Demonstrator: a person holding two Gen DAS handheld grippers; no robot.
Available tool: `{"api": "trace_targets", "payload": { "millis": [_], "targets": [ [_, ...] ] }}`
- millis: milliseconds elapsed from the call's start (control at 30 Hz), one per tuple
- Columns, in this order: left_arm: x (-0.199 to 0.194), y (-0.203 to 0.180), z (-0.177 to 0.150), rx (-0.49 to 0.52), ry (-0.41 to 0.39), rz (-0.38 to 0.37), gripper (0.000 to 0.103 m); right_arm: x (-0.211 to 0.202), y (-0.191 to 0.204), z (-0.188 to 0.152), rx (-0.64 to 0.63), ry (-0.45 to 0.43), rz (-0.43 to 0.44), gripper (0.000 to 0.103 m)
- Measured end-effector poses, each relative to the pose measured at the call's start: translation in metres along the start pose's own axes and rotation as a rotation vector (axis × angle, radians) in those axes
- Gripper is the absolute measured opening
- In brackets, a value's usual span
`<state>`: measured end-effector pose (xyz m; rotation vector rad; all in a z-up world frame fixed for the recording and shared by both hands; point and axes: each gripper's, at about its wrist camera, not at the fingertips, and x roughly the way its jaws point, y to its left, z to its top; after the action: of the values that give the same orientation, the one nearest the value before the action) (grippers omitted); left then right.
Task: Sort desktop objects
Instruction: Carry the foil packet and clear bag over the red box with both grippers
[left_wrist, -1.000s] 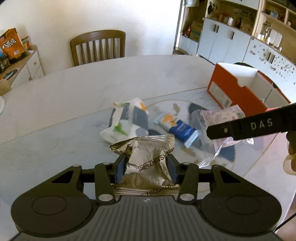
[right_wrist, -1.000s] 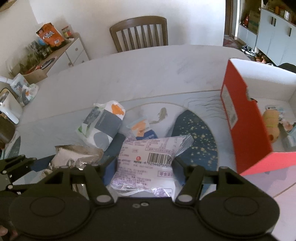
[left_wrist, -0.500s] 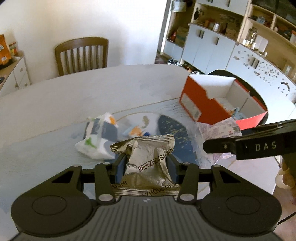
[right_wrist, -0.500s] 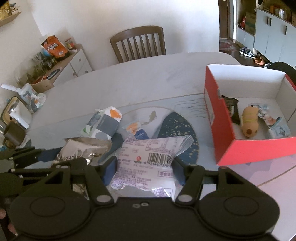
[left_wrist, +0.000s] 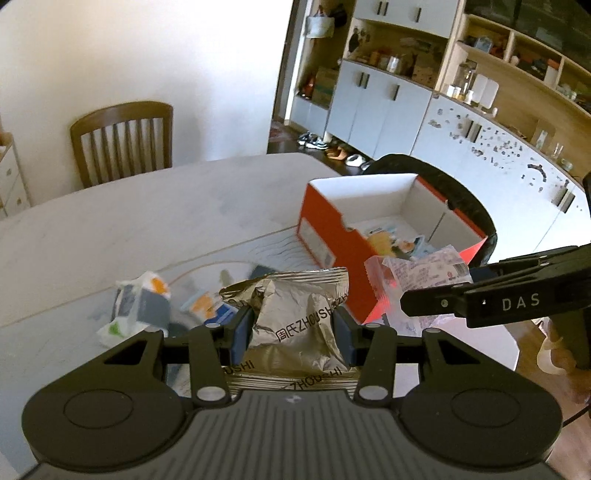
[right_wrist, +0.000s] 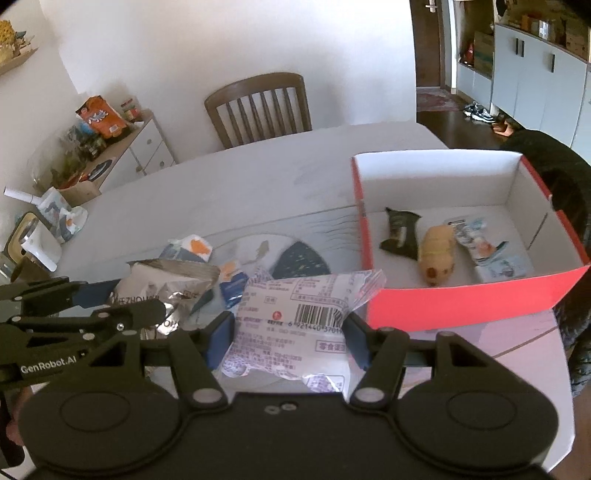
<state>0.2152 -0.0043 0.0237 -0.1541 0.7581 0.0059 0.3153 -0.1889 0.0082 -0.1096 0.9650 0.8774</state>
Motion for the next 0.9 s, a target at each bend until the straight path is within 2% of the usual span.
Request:
{"api": "trace_targets", "payload": {
  "millis": [533, 900],
  "targets": [
    [0.042, -0.063, 0.031, 0.018, -0.004, -0.035, 0.046, -0.016, -0.09, 0.023, 0.033, -0.028, -0.019, 0.063],
    [0.086, -0.115, 0.062, 0.104, -0.008, -0.043, 0.046, -0.015, -0.158, 0.051, 0.012, -0.062, -0.069, 0.063]
  ]
}}
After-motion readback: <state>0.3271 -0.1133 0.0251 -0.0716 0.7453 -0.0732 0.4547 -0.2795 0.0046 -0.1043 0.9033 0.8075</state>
